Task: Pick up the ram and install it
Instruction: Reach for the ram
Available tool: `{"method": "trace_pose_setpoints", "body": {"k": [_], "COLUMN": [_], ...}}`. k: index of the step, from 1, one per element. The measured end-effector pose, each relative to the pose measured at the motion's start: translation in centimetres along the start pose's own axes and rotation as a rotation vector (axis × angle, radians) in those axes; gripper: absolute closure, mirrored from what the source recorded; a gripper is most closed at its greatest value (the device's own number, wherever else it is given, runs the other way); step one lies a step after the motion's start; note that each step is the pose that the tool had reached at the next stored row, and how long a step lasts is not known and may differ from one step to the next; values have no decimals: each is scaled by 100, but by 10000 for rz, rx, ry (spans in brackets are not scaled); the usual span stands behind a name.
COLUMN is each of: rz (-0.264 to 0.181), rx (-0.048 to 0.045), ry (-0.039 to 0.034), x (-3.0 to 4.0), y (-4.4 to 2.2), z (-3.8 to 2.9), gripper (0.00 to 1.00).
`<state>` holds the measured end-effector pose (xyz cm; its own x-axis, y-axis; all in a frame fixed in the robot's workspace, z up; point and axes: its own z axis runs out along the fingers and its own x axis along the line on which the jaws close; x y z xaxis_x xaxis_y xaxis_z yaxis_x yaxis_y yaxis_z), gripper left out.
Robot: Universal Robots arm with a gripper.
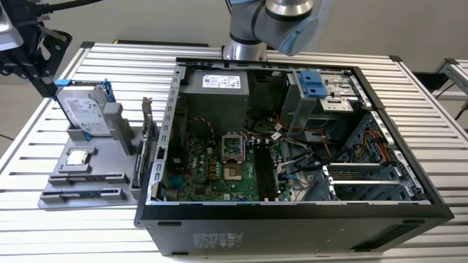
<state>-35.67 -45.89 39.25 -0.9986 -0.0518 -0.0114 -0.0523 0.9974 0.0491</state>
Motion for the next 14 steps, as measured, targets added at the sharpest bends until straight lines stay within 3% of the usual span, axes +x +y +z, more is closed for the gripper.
{"method": "trace_pose_setpoints", "body": {"k": [14], "rz": [0], "rx": [0], "ry": [5], "x": [10], "y": [-193], "z": [-10], "gripper": [100]}}
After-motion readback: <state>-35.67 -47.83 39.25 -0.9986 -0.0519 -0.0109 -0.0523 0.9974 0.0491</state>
